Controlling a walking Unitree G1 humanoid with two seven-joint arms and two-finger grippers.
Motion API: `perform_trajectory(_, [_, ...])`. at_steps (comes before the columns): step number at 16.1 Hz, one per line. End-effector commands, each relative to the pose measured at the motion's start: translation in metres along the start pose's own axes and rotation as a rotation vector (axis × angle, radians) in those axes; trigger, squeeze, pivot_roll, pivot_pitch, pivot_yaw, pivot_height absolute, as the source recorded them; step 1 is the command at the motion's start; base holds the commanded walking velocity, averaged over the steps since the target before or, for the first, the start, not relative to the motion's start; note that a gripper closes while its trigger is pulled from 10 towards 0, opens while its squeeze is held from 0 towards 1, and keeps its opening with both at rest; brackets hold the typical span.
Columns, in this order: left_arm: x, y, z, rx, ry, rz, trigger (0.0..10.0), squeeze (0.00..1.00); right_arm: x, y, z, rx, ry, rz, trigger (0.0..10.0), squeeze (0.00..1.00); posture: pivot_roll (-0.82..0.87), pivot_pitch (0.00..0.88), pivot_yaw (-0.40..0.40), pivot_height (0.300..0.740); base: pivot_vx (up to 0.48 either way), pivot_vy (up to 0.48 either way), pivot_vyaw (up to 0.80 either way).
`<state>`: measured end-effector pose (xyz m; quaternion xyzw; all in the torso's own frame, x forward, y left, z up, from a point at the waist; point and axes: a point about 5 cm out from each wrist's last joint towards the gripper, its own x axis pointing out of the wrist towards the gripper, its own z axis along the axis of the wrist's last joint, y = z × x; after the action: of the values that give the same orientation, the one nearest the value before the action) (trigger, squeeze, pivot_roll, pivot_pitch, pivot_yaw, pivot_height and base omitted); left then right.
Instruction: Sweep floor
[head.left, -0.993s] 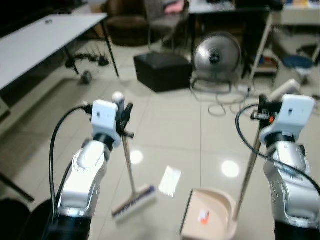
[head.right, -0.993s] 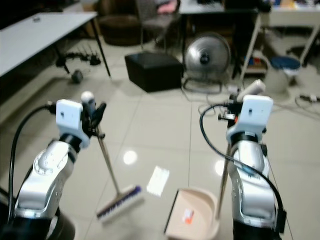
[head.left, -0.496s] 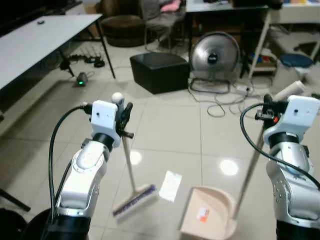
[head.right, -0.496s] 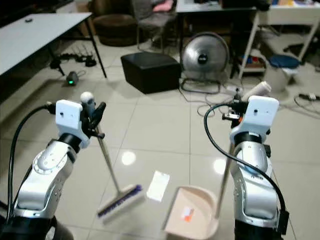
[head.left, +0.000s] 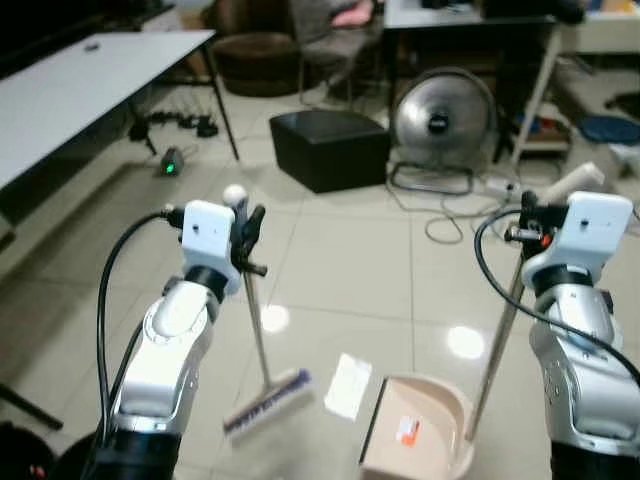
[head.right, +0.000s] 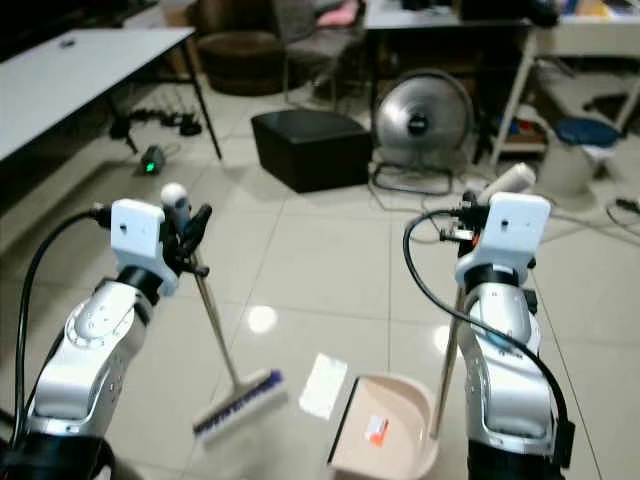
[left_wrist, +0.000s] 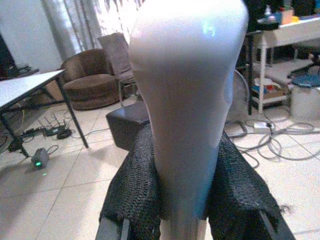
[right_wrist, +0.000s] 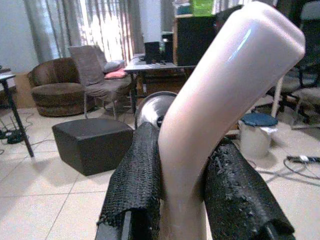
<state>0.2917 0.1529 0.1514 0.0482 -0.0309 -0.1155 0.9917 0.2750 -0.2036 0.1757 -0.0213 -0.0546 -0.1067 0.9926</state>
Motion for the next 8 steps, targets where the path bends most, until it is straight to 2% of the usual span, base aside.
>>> perform_trajectory(1, [0.0023,0.0090,0.0095,0.042,-0.036,0.025,10.0,0.00,0.0016,0.0095,0.0097,0.046,-0.038,0.027,10.0,0.00,-0.04,0.000,0.070,0.740,0.349,0.000,-0.69])
perform_trajectory(8, [0.0029,0.0078,0.0095,0.047,-0.037,0.006,10.0,0.00,-0.0005,0.0053,0.0089,0.058,-0.034,0.004,10.0,0.00,-0.05,0.000,0.082,0.740,0.351,0.000,-0.80])
